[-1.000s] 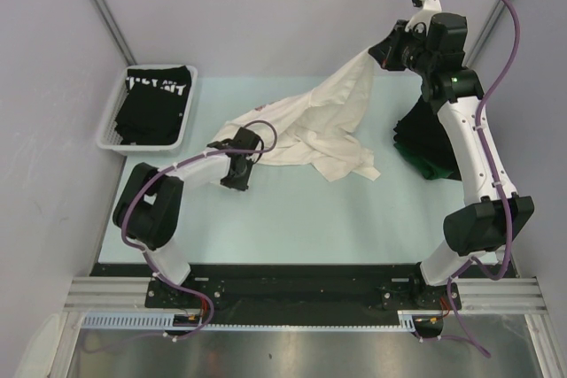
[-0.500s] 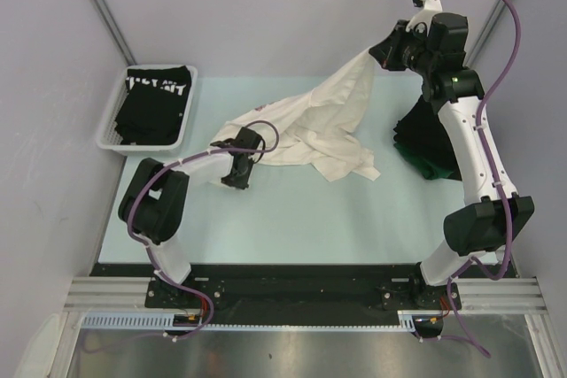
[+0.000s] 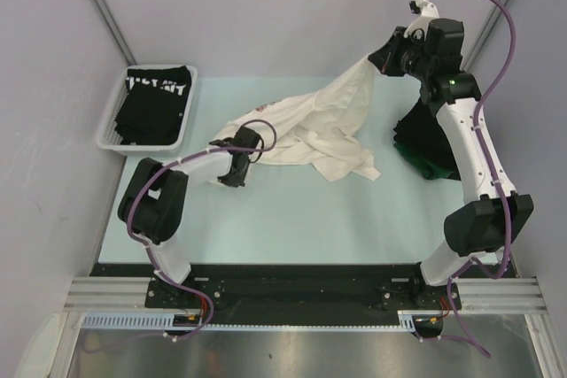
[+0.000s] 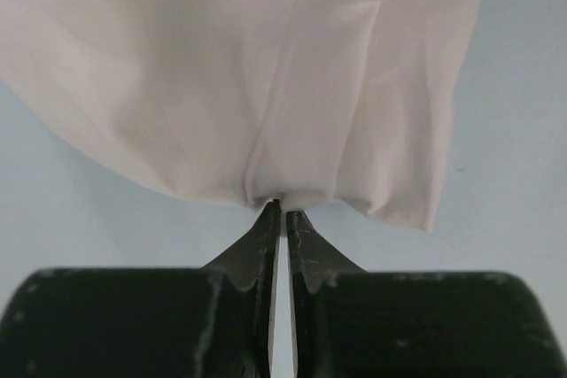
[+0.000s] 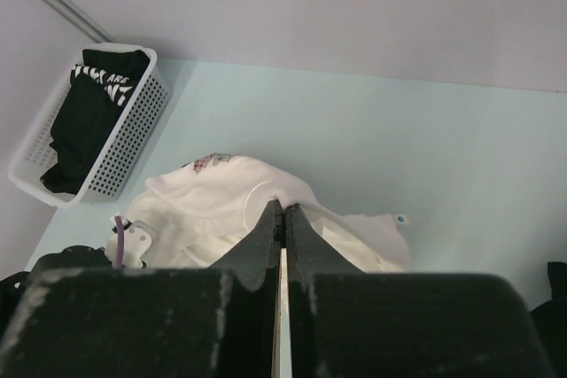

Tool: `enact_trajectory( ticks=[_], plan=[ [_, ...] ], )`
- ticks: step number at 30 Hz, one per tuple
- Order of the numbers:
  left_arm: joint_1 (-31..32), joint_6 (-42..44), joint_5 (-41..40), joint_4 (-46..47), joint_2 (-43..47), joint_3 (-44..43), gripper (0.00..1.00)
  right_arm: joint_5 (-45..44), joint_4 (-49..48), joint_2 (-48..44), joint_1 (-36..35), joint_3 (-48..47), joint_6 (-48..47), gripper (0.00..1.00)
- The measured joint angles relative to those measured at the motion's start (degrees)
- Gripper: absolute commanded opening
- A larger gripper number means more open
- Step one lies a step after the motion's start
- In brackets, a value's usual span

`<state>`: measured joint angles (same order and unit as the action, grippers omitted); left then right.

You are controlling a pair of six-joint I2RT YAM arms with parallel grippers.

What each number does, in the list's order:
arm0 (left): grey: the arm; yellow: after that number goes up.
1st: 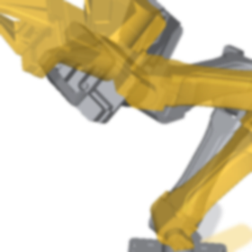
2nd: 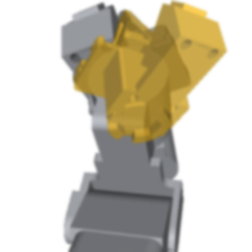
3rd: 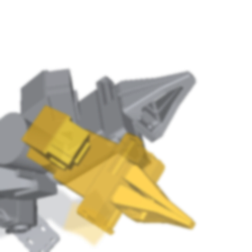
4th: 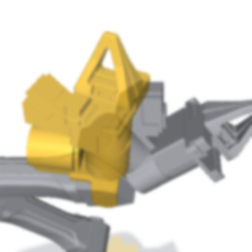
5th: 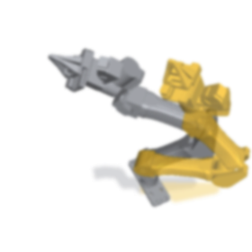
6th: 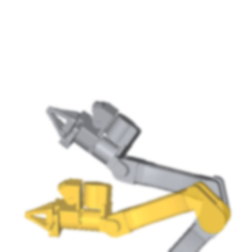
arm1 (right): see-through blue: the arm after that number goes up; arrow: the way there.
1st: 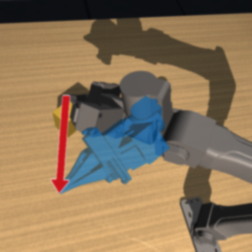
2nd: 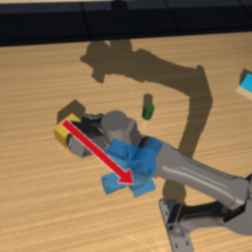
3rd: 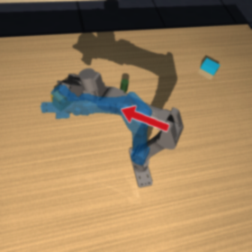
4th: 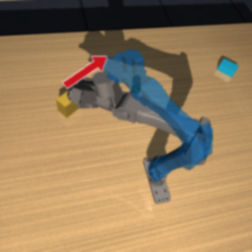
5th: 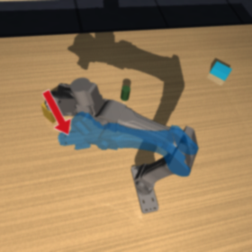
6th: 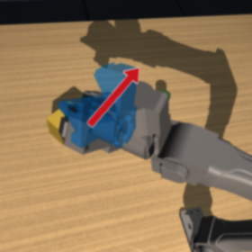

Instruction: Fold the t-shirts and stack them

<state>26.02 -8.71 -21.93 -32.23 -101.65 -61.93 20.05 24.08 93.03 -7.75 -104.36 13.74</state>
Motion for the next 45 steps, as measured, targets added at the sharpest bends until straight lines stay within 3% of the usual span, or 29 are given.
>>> enact_trajectory(
  ticks=[6,16,19,25,27,34,40,45],
  plan=[
    [-0.1,-0.2,-1.0,-1.7,1.9,-1.1,0.00,0.0,0.0,0.0,0.0,1.7,0.2,0.00],
    [-0.6,1.1,-2.1,-3.4,3.2,-9.5,0.00,-0.7,-0.4,-0.2,0.0,2.4,0.2,0.00],
    [-3.0,1.9,-2.1,-5.5,2.6,-17.7,0.00,-2.2,0.0,0.3,0.0,1.4,-0.1,0.00],
    [-13.6,1.6,-3.1,-5.5,-2.6,-43.7,0.00,-8.8,1.6,9.2,0.2,-15.1,-2.2,0.00],
    [-18.1,-0.3,-2.6,-5.0,-2.1,-46.8,0.00,-11.8,1.6,11.0,0.5,-19.1,-3.1,0.00],
    [-31.1,-7.0,0.9,-6.2,-1.1,-47.3,0.00,-21.3,2.0,12.8,3.4,-25.5,-6.1,0.00],
    [-32.4,-13.9,7.8,-6.0,-1.2,-50.2,0.00,-23.9,1.5,13.4,3.8,-25.6,-7.6,0.00],
    [-32.2,-20.4,14.4,-0.3,-3.5,-52.2,0.00,-24.9,-0.9,16.4,4.2,-27.9,-7.9,0.00]
  ],
)
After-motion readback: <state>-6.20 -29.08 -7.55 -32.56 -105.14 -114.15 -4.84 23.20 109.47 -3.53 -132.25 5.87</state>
